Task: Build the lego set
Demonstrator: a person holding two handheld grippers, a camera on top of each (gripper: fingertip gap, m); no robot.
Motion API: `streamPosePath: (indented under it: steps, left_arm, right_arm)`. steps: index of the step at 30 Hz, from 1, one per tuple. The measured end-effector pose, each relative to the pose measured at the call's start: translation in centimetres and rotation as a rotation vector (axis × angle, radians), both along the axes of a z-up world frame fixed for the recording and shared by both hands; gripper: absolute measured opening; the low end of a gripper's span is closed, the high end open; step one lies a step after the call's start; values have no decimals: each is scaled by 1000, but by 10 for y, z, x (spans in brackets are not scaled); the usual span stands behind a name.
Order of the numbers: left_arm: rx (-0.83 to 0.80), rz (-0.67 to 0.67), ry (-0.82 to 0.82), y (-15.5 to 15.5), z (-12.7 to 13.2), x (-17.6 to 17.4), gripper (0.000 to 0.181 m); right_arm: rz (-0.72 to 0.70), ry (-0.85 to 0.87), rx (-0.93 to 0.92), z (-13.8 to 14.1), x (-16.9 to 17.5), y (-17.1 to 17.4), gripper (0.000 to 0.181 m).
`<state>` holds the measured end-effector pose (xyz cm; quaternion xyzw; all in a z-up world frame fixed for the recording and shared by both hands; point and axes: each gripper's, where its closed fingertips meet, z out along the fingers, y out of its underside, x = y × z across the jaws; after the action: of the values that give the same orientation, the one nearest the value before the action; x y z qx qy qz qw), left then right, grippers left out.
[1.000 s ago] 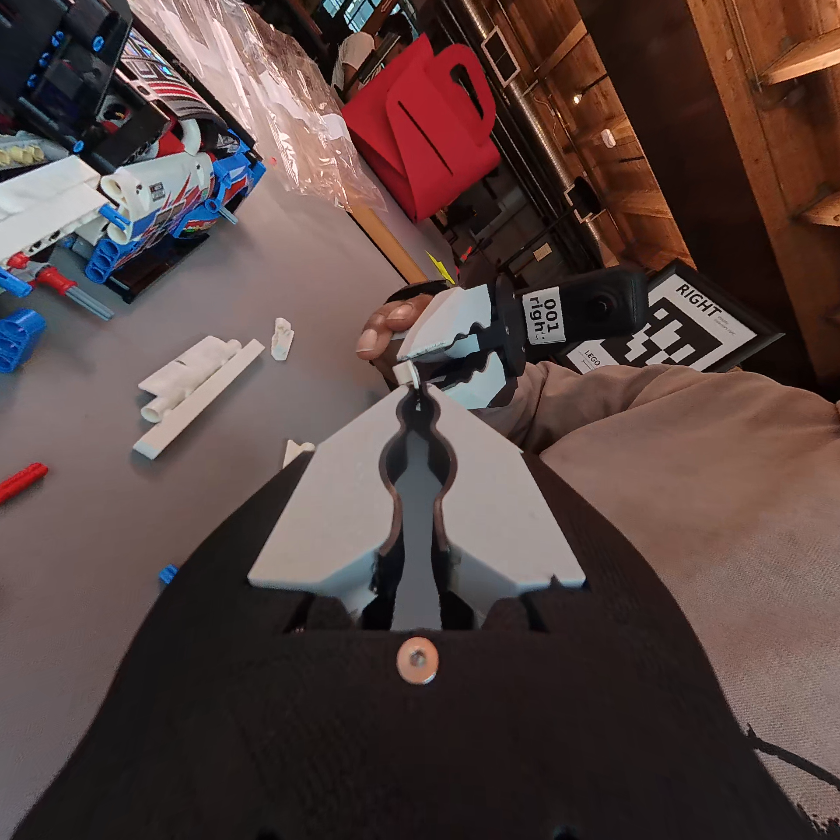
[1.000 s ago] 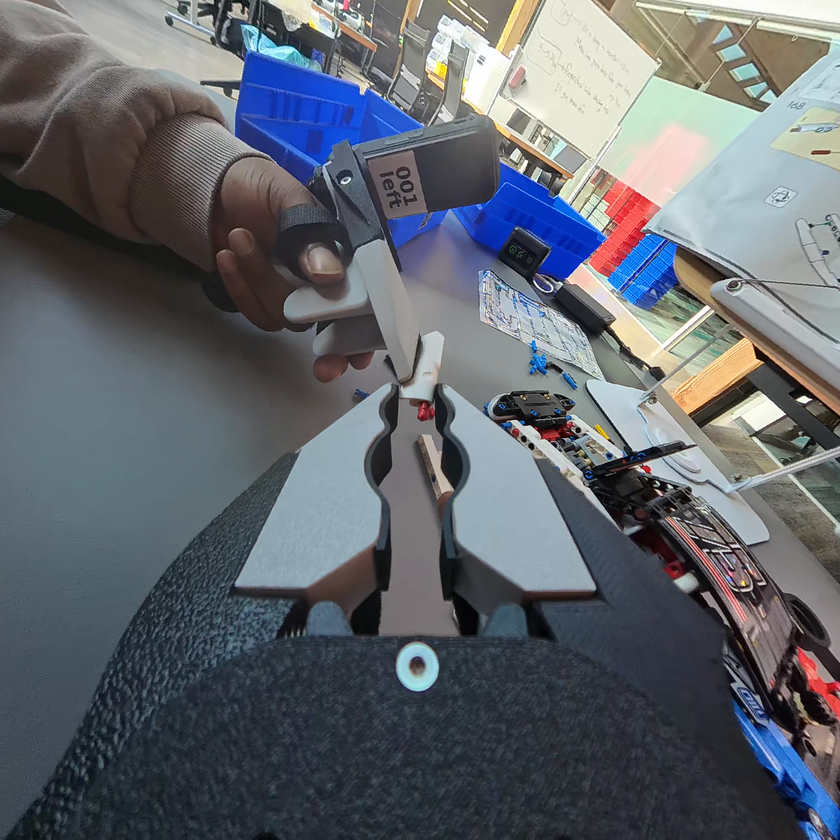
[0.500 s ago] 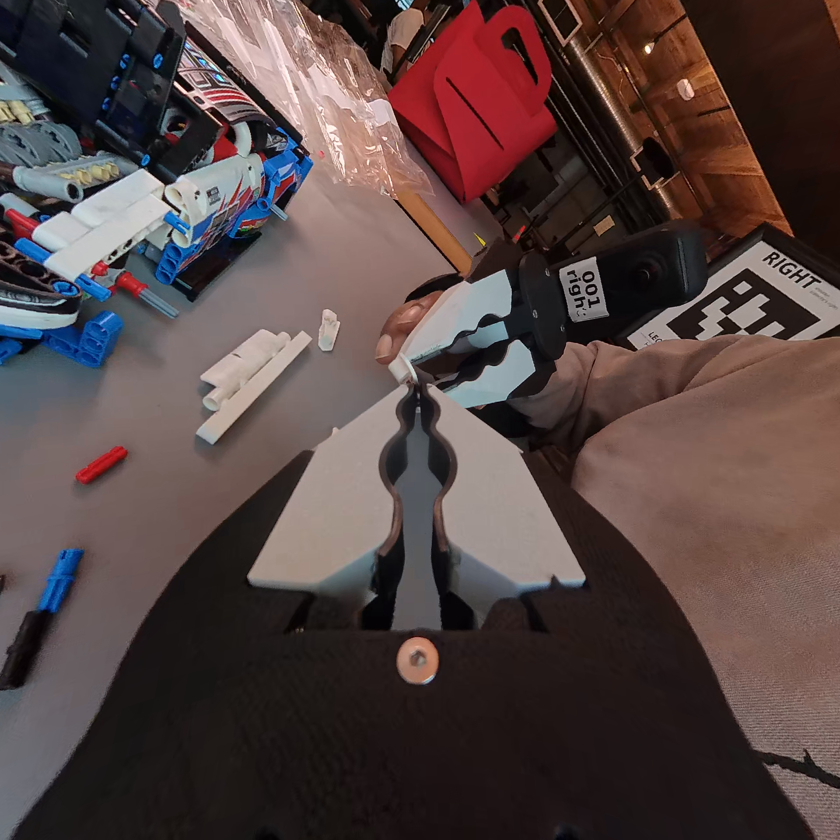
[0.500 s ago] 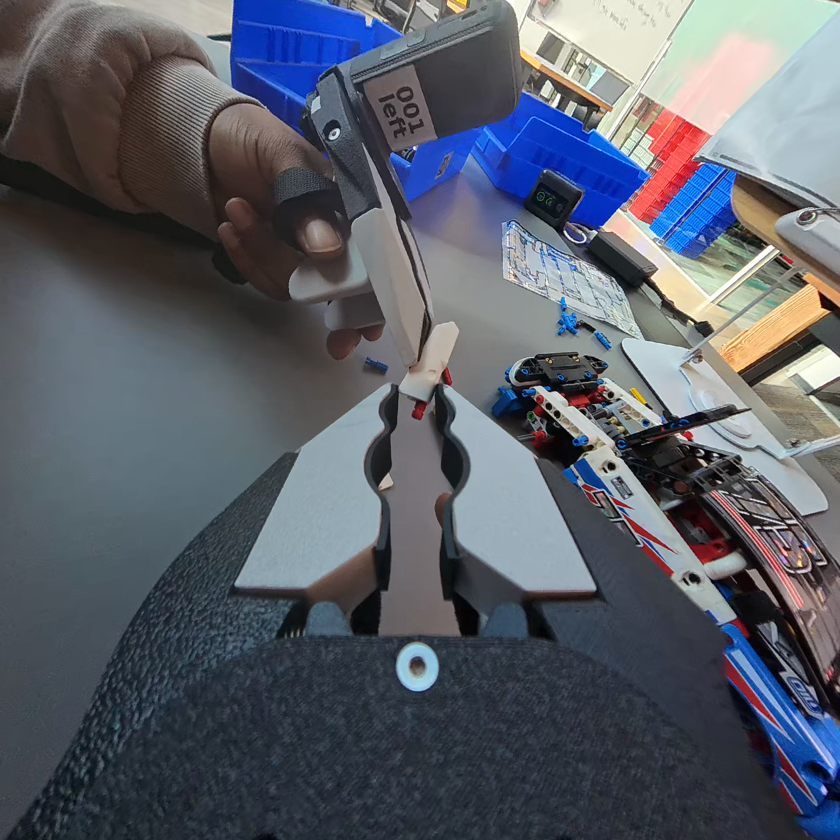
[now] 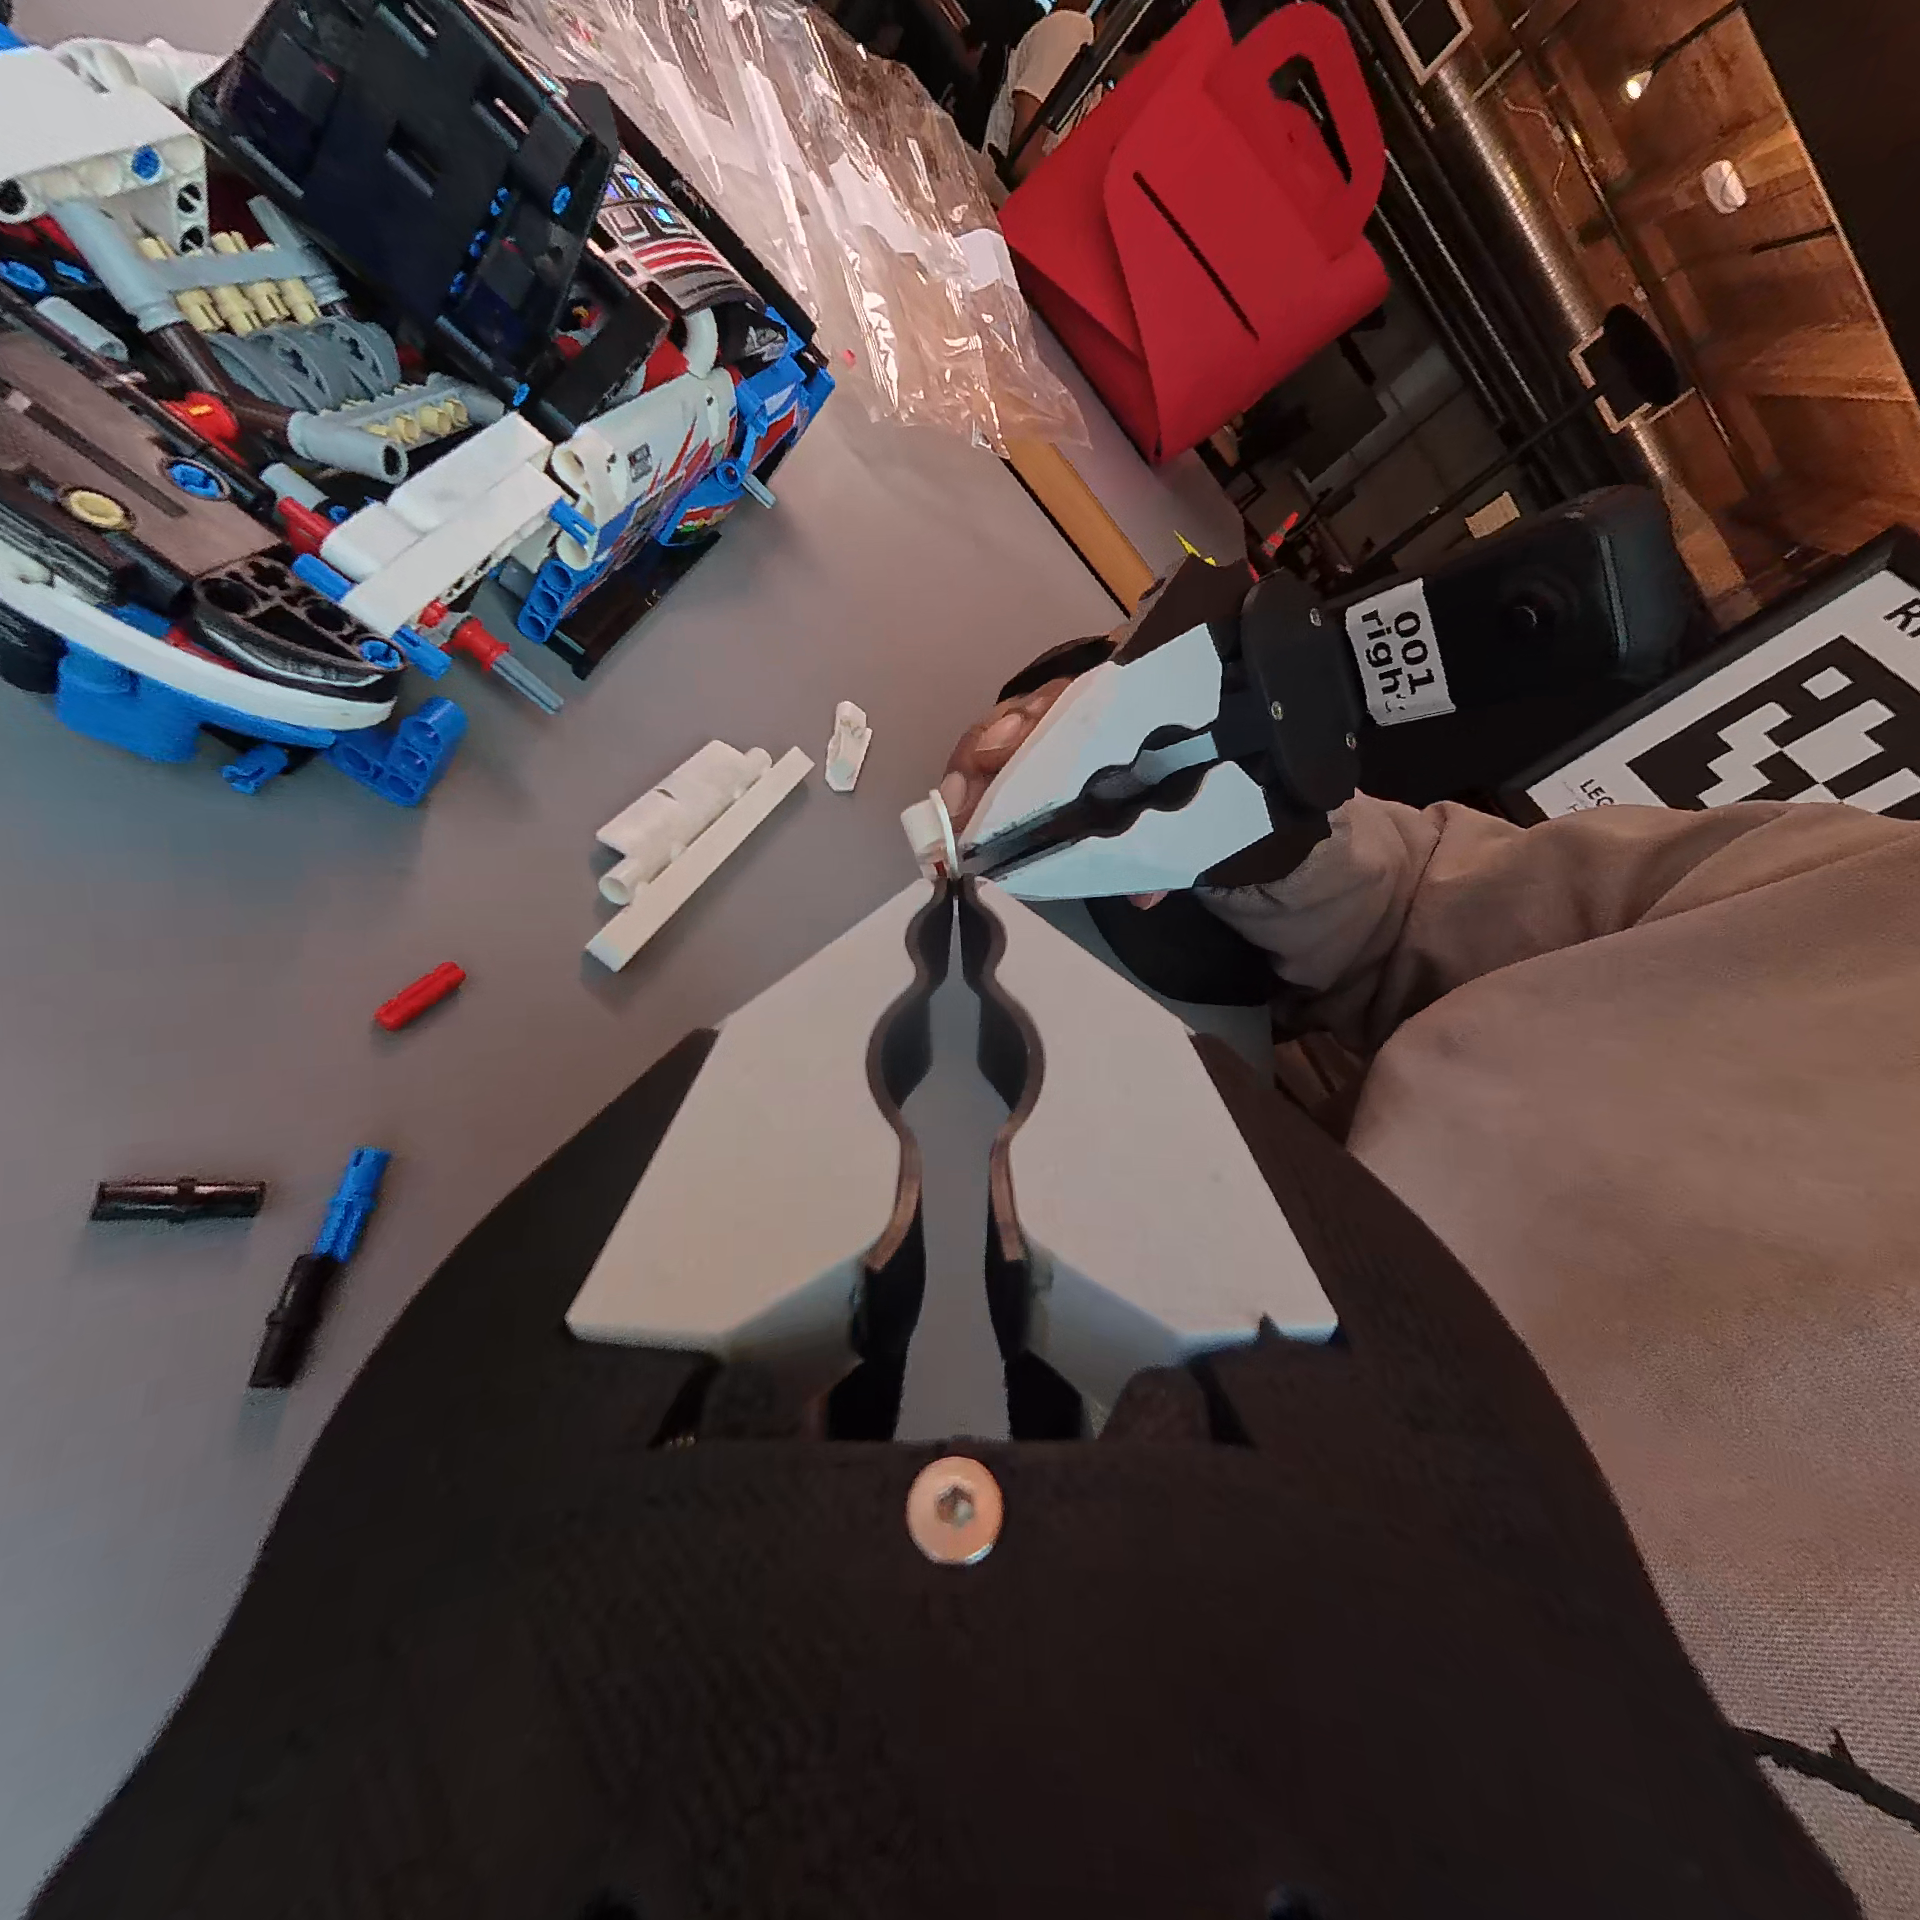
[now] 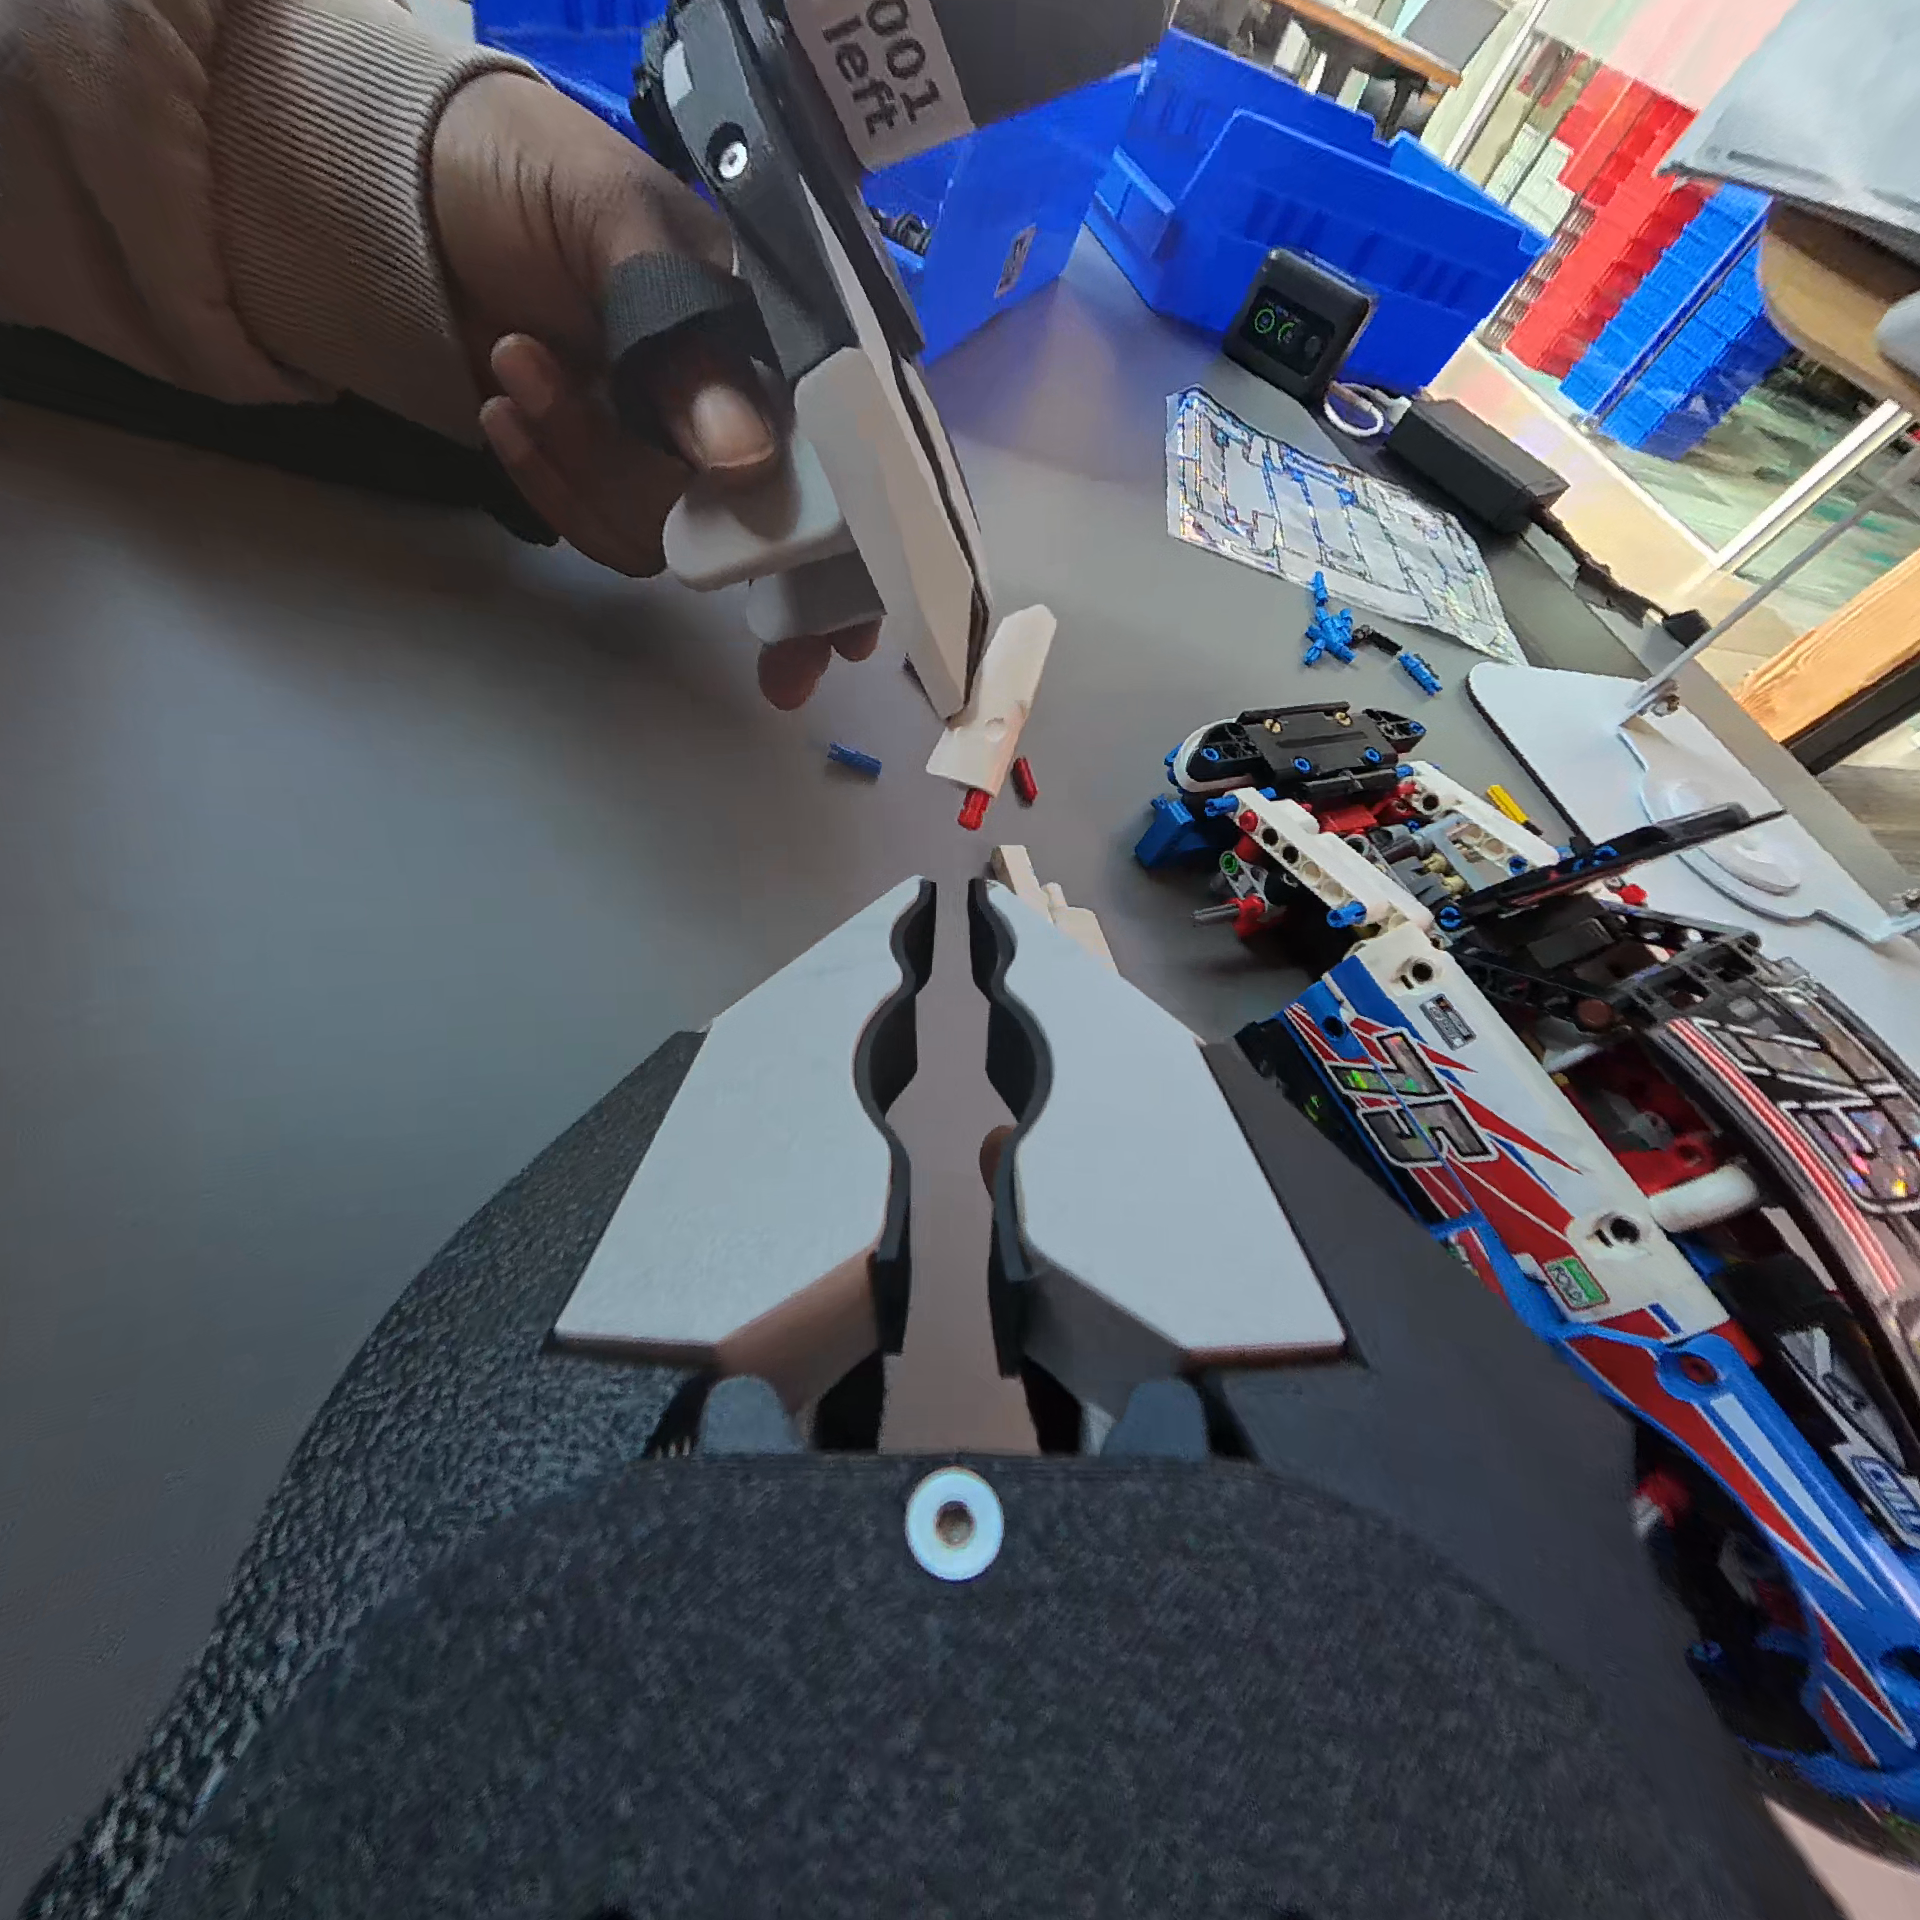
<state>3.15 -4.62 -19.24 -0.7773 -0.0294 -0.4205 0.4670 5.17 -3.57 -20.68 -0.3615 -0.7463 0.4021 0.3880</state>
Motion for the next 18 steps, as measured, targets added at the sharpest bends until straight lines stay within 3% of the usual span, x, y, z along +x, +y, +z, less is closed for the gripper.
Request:
streamPosePath:
  steps: [6, 11, 13, 14, 18]
  left_arm:
    - [-94, 10, 12, 0, -20, 0, 0]
    - [-71, -15, -83, 1, -10, 14, 0]
    - [-64, -5, -142, 2, -6, 15, 0]
    - [-62, -5, -169, 2, -4, 16, 0]
    - [-64, 3, -127, 2, -5, 8, 2]
  right_arm:
    - [-18, -93, -70, -6, -2, 5, 14]
    - [-9, -88, -65, -2, -11, -10, 34]
    - [-24, -57, -16, 1, -15, -11, 28]
    - [-31, -47, 11, 2, -16, -11, 14]
    - [-14, -69, 66, -1, -14, -5, 14]
